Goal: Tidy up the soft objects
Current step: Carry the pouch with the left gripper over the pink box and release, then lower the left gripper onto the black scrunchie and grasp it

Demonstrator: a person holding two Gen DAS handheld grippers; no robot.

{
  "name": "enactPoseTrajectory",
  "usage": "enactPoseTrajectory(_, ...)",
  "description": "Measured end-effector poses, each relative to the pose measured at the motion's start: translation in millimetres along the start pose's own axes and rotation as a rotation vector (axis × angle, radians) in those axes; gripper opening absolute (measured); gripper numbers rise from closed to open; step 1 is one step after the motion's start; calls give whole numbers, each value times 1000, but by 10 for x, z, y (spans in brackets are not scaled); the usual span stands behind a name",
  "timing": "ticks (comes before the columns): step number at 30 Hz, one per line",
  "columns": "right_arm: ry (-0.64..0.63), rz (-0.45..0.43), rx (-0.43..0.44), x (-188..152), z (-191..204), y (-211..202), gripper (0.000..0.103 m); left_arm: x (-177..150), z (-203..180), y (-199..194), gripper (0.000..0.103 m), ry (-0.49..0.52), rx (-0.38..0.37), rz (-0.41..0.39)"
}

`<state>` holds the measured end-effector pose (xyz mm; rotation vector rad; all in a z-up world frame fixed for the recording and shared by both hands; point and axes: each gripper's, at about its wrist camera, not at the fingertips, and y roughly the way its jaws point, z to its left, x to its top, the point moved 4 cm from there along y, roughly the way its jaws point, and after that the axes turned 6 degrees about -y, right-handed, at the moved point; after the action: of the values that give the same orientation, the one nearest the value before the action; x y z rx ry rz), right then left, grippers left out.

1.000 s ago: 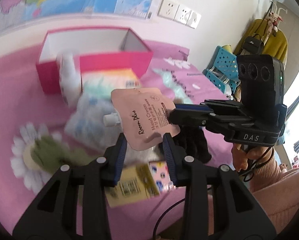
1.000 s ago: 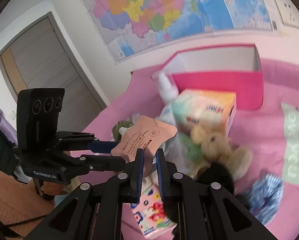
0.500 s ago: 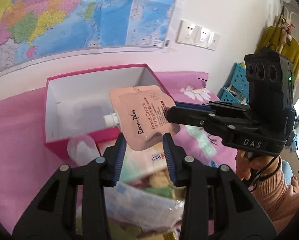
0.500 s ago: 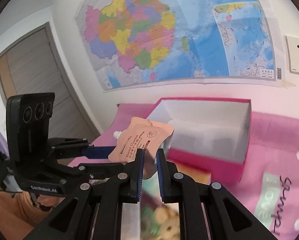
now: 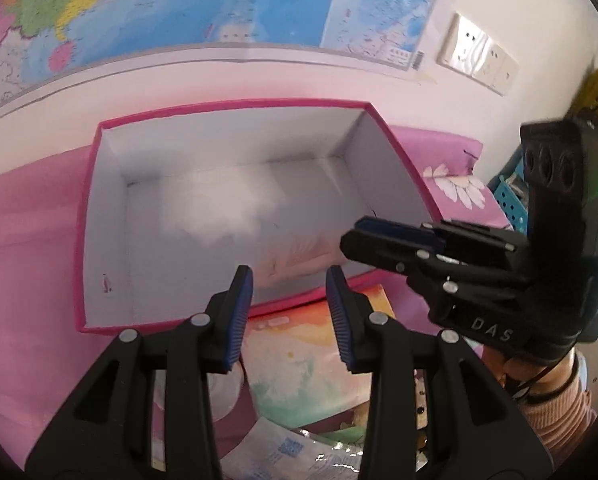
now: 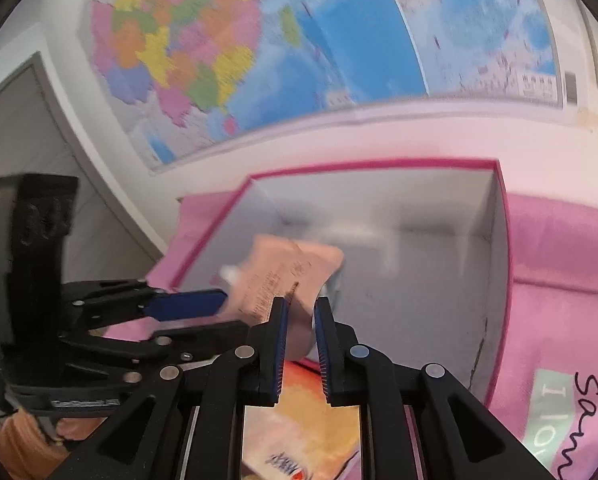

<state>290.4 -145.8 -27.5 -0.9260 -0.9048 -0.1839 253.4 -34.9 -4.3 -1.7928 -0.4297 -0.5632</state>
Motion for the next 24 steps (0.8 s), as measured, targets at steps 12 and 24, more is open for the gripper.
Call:
enactPoseTrajectory(12,-41,-96,50,-153,247,-673,40,-408,-12,-797,45,80,-27,-186)
enactPoseTrajectory(24,-56,-111,112,-839,671,-1467,52,-1359,-109,-1084,47,123,-155,-132)
